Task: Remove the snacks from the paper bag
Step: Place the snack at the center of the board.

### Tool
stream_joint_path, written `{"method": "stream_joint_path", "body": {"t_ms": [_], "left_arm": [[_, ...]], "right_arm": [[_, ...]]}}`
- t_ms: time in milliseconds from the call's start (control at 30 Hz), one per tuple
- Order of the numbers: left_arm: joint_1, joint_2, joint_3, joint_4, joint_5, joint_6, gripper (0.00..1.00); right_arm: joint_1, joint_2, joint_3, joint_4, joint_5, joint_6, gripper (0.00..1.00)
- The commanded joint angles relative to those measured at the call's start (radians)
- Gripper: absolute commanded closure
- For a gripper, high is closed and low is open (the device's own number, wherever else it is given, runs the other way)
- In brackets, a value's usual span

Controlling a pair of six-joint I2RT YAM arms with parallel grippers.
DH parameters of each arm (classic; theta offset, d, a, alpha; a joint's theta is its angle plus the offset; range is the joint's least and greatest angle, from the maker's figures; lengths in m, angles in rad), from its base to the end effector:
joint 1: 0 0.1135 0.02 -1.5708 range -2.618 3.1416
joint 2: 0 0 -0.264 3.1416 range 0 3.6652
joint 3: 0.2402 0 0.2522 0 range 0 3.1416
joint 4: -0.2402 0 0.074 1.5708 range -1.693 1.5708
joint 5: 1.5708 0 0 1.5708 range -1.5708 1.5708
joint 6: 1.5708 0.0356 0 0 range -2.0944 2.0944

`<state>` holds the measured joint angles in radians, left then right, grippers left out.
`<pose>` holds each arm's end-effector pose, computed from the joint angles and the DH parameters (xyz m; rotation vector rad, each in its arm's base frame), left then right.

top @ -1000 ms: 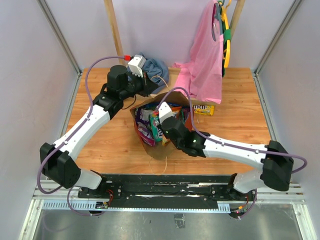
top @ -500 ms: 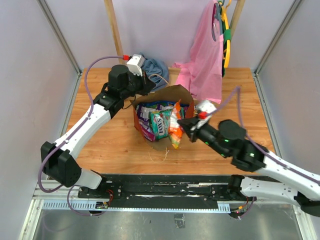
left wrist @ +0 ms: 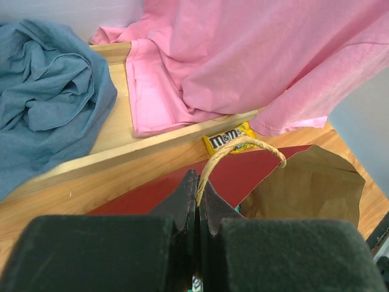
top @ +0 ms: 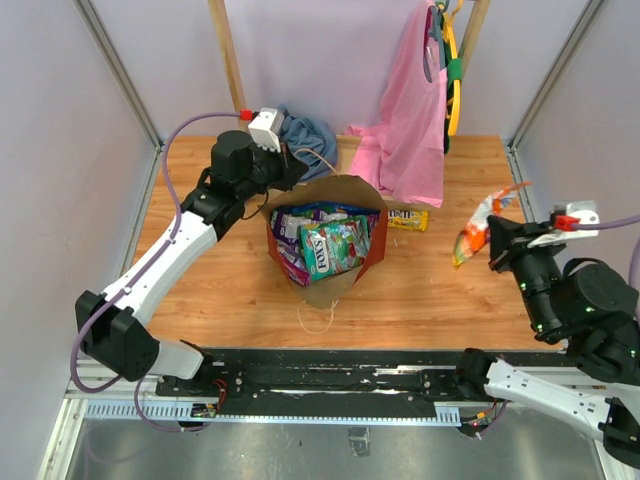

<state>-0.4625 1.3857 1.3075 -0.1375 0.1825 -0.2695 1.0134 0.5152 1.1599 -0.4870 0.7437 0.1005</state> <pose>0.2896 -0.1516 0.3903 0.3106 1.8092 -0.6836 0.0464 0.0288 0.4545 -0.0408 1.4659 0.3845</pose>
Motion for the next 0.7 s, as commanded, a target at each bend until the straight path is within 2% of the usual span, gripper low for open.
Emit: {"method": "stream_joint_path", "body": {"t_ms": [0,133,267,333,433,467,567,667], "left_arm": [[-0.006,-0.063,-0.024,0.021,0.017,-0.003,0.97],[-0.006,-0.073,-0.031,0.019,0.037,-0.009,0.97],[-0.006,-0.101,-0.070,0.049,0.062,-0.023,0.97],[-0.005,-0.107,-0.073,0.038,0.060,-0.020,0.97],[-0.005,-0.122,-0.075,0.028,0.064,-0.014,0.97],[-0.006,-0.127,-0.076,0.028,0.067,-0.014,0.97],[-0.005,-0.136,-0.079,0.023,0.074,-0.012,0.97],[-0.006,-0.144,-0.087,0.016,0.065,-0.003,0.97]], "right_arm": [[-0.010,0.002,0.070,-0.029,0.297,-0.012,0.99],[-0.010,0.066,0.086,0.048,0.242,-0.090,0.99],[-0.020,0.255,0.190,-0.053,0.116,-0.076,0.99],[-0.081,0.314,0.230,-0.083,0.027,-0.062,0.99],[-0.341,0.348,0.245,-0.088,-0.293,0.001,0.99],[-0.495,0.366,0.246,-0.095,-0.430,0.032,0.99],[-0.851,0.435,0.214,-0.088,-0.827,0.129,0.99],[-1.115,0.488,0.147,-0.009,-1.033,0.203,0.99]]}}
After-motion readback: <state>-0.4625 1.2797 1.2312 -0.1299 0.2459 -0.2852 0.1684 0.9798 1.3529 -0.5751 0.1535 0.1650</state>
